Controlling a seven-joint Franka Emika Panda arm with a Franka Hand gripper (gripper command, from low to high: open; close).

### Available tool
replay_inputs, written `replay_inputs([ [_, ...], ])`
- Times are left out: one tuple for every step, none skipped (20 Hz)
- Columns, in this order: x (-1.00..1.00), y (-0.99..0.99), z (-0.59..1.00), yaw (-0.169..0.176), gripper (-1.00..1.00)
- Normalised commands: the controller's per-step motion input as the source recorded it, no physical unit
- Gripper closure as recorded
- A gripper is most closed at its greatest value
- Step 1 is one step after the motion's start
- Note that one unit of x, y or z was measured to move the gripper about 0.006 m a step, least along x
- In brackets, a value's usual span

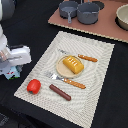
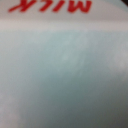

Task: Interact with the objects in diverse but meaningful ways.

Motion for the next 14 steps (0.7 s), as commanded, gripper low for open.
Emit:
replay_inputs([
  [0.31, 0.24, 0.43, -0.001, 1.00],
  [0.32, 0.24, 0.42, -0.003, 1.00],
  [0.34, 0.24, 0.41, 0.000, 1.00],
  [0.32, 0.23, 0.37, 0.000, 1.00],
  [0.29, 0.21, 0.33, 0.000, 1.00],
  [0.24, 0.17, 0.27, 0.000, 1.00],
  [0.20, 0.15, 0.22, 0.000, 1.00],
  [0.18, 0.14, 0.18, 0.000, 1.00],
  [0.13, 0.10, 0.14, 0.000, 1.00],
  [0.04, 0.08, 0.11, 0.004, 1.00],
  [0.04, 0.07, 0.08, 0.015, 1.00],
  [0.08, 0.07, 0.05, 0.019, 1.00],
  [0.11, 0.07, 0.02, 0.019, 1.00],
  [0.15, 0.09, 0.00, 0.021, 1.00],
])
